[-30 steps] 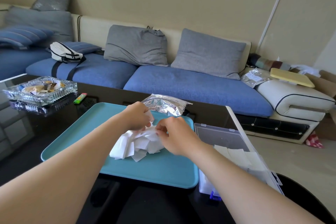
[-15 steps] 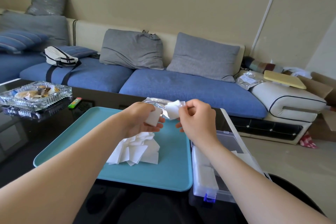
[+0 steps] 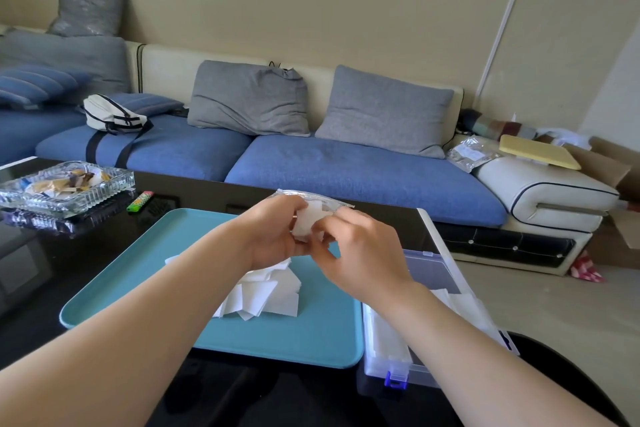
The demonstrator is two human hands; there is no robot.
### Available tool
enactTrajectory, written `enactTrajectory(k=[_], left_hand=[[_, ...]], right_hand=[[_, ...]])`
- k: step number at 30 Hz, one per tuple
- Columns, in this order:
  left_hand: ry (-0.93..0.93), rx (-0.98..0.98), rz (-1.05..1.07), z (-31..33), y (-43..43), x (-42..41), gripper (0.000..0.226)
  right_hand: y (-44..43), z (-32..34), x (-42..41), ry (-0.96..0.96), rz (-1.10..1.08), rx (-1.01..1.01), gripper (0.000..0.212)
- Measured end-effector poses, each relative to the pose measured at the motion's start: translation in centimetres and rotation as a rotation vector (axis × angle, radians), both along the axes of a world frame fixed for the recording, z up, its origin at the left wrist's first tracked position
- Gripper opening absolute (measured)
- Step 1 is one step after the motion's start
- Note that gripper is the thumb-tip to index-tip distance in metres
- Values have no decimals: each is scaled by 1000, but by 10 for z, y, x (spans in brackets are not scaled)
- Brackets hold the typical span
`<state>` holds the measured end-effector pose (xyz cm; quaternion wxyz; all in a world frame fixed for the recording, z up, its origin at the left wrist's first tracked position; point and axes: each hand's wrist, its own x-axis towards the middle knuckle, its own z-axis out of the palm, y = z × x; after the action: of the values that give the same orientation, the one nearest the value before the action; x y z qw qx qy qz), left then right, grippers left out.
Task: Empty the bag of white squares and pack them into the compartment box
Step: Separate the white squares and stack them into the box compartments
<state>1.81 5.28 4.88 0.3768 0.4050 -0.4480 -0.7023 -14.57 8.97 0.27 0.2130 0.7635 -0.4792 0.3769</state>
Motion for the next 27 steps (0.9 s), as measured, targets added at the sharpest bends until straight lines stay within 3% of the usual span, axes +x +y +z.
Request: enactTrajectory(k=[5, 9, 14, 21, 27], left_hand=[[-54, 37, -98, -1, 2, -1, 38], [-100, 28, -115, -7, 0, -4, 43], [-237, -35, -124, -8, 0, -5, 31], [-290, -69, -145, -11, 0, -5, 32], [-215, -60, -187, -8, 3, -9, 31]], right_hand=[[-1, 7, -4, -68, 33, 85, 47], [1, 8, -9, -54, 27, 280, 80], [1, 9, -10, -151, 72, 395, 70], [1, 6, -8, -232, 87, 523, 96], [3, 11, -6, -288, 57, 448, 60]])
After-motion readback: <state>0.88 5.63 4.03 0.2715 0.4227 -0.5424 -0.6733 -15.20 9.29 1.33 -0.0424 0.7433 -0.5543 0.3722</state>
